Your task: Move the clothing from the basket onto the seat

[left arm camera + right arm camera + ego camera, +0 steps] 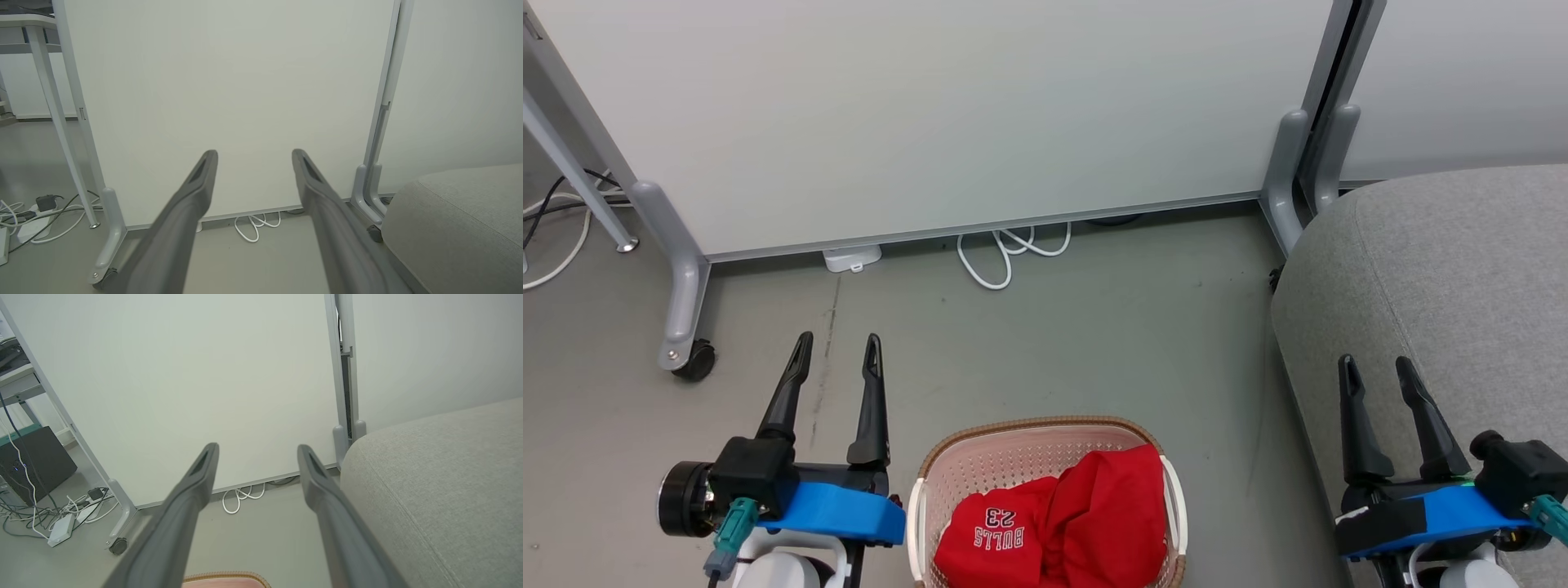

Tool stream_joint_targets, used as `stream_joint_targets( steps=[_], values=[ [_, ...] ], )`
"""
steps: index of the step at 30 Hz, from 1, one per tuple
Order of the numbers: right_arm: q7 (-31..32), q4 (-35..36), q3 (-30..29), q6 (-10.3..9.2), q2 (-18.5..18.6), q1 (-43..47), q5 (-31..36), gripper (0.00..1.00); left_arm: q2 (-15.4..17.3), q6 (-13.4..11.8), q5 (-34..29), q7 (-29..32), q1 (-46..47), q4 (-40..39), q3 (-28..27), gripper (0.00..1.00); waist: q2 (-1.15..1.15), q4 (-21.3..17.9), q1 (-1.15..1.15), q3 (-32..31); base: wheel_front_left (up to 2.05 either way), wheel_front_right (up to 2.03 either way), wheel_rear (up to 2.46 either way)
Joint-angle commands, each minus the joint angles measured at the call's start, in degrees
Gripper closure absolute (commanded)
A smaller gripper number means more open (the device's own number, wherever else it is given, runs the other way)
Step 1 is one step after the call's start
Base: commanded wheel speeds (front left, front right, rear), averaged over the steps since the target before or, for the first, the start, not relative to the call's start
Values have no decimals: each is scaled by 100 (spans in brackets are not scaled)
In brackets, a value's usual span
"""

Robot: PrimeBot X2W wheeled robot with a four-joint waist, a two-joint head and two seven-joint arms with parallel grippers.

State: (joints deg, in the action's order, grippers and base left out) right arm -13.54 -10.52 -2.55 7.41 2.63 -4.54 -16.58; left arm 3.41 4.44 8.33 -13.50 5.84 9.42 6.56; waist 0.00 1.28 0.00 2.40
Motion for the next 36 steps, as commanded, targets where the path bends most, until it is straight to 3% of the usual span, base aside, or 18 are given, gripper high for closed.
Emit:
stream_joint_targets(
  steps=[1, 14, 36],
  values=[
    [-38, 1, -14, 13, 37, 46, 91, 0, 1, 10, -109, -43, -20, 0, 12, 0, 0, 4, 0, 1, 0, 0, 0],
    [-179, -9, -21, 9, 41, 106, 631, 0, -41, 105, -563, -177, -32, 156, -38, 0, 0, 19, 0, -8, 0, 0, 0],
    [-170, -74, -25, 9, 40, 125, 535, 0, -56, 174, -501, -178, -55, 291, -100, 0, 0, 10, 0, -33, 0, 0, 0]
  ],
)
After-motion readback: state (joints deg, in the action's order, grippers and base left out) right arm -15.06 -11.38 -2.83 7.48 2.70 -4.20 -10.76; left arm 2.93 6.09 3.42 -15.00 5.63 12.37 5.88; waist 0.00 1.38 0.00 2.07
